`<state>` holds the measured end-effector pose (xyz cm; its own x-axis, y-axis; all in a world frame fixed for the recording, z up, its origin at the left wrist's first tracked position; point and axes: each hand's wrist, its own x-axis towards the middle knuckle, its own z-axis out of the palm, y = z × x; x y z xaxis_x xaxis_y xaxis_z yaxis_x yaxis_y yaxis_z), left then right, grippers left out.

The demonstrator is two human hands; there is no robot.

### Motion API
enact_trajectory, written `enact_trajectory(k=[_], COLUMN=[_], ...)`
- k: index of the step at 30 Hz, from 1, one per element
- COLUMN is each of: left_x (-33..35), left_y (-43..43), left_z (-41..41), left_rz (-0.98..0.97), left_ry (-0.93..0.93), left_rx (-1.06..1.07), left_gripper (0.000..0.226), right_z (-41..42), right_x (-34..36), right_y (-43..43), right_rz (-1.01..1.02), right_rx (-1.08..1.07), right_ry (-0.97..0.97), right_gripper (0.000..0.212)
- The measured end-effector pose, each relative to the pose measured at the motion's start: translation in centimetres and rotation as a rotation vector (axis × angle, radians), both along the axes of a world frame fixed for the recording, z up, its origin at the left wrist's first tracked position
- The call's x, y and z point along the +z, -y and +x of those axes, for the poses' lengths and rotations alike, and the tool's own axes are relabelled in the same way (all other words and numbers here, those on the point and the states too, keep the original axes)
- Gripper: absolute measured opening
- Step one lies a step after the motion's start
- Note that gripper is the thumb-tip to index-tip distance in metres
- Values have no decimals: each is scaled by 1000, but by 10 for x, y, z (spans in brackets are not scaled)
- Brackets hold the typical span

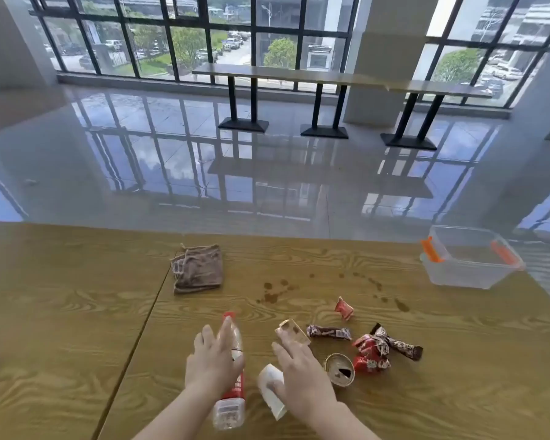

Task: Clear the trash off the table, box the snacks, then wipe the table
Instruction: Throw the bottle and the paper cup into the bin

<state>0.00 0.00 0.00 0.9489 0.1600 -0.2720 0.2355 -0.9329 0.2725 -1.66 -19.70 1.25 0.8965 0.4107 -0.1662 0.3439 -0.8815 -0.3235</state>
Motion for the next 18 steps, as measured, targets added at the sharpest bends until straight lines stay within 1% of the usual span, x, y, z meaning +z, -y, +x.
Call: enact_trajectory(k=[1, 4, 6, 8, 10, 12, 15, 18], left_x=[-1, -14, -19, -23, -24, -22, -18, -15], left_y=[-2, -5, -3, -5, -7, -10, -17, -19], left_z=[1, 0, -4, -6, -7, -8, -8, -8], left_rz=[-25, -74, -104, -128, -162, -199, -248, -309], left_ry=[-40, -60, -85, -81, -80, -77, -54, -19], left_rx=[16, 71, 50, 26, 19, 14, -19, -64], left_gripper=[85, 82, 85, 89, 91, 92, 92, 93], right_z=[0, -1, -4, -7, -9, -11, -12, -17], right_x=[-6, -17, -25, -29, -33, -34, -31, -30], right_y=[-4, -15, -23, -28, -31, -33, -34, -32], right_rz=[-16, -75, -121, -171, -191, -182, -113, -49], right_rx=[-11, -55, -71, -82, -108, -134, -203, -275], right_ry=[-34, -121, -182, -207, -205, -199, -171, -142], right_gripper=[73, 80, 85, 88, 86, 81, 77, 78])
